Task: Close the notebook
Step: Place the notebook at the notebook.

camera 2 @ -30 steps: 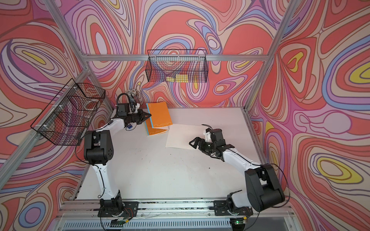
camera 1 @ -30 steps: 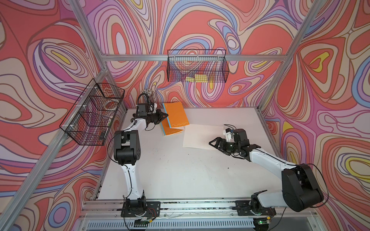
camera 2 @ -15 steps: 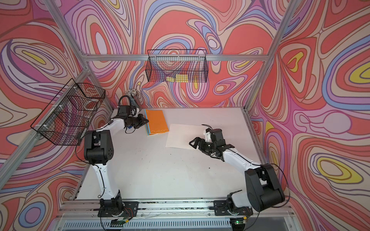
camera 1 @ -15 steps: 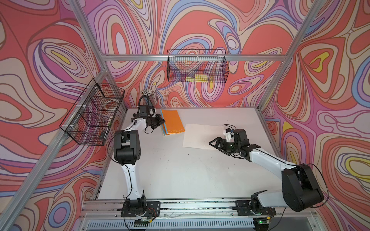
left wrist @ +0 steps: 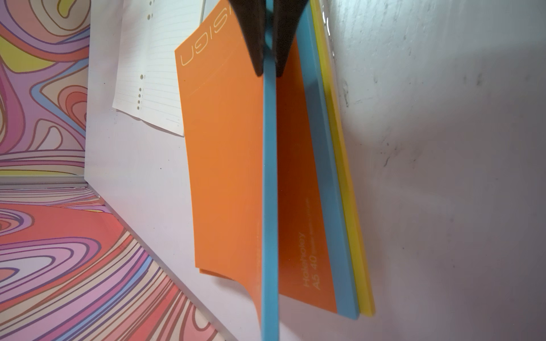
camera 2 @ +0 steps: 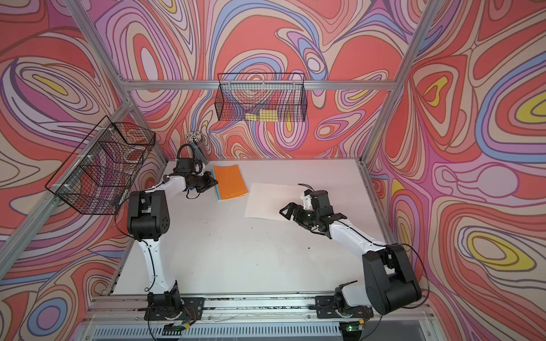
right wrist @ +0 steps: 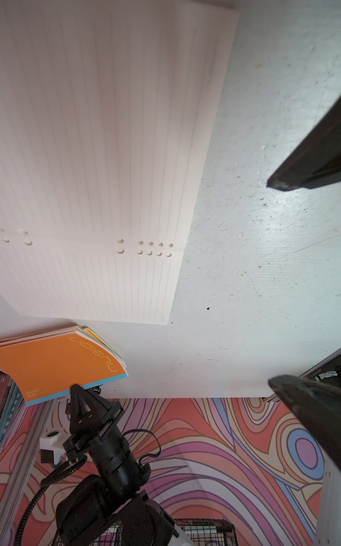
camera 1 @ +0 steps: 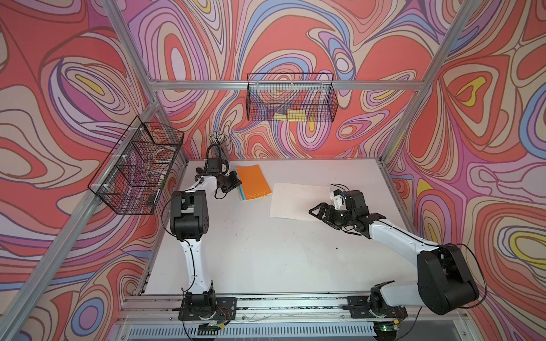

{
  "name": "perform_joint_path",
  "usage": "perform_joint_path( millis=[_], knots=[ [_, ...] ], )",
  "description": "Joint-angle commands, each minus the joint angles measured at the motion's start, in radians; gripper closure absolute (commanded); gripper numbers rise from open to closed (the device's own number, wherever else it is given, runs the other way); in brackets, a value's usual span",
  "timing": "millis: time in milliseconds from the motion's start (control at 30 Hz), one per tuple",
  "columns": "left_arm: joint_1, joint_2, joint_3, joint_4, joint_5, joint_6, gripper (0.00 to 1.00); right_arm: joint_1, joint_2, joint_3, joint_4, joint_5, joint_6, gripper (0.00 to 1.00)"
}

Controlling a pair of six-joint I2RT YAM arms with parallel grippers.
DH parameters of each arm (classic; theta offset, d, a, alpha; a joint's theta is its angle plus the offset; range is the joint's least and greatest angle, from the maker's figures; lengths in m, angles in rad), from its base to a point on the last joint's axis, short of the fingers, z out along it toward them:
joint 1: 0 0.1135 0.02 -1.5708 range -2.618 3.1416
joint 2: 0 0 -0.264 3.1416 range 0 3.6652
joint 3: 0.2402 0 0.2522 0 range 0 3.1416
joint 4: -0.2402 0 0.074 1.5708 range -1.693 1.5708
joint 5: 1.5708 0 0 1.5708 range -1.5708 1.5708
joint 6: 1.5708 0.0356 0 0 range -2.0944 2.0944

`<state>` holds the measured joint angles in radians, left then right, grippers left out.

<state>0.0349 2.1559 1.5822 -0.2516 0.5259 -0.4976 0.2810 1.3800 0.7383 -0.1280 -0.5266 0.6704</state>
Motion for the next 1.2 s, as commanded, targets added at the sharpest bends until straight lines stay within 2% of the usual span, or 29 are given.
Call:
perform_joint_path(
  millis=[0, 233, 300, 400, 900, 1167],
  knots=[
    [0.010, 0.019, 0.029, -0.035, -0.036, 0.031, 1.00, 0.001, -0.019, -0.017, -0.007, 0.014, -0.015, 0.02],
    [0.011, 0.032, 0.046, -0.059, -0.059, 0.056, 1.00, 0.000, -0.015, -0.013, -0.006, 0.012, -0.013, 0.02],
    [0.011, 0.038, 0.055, -0.069, -0.065, 0.063, 0.98, 0.001, -0.018, -0.016, -0.008, 0.013, -0.013, 0.02],
    [0.011, 0.042, 0.062, -0.079, -0.079, 0.073, 0.90, 0.002, -0.015, -0.016, -0.005, 0.012, -0.013, 0.02],
    [0.011, 0.041, 0.077, -0.121, -0.148, 0.120, 0.81, 0.001, -0.005, -0.014, 0.001, 0.009, -0.014, 0.02],
    [0.009, 0.026, 0.081, -0.134, -0.189, 0.123, 0.81, 0.002, 0.002, -0.013, 0.010, 0.006, -0.011, 0.02]
  ],
)
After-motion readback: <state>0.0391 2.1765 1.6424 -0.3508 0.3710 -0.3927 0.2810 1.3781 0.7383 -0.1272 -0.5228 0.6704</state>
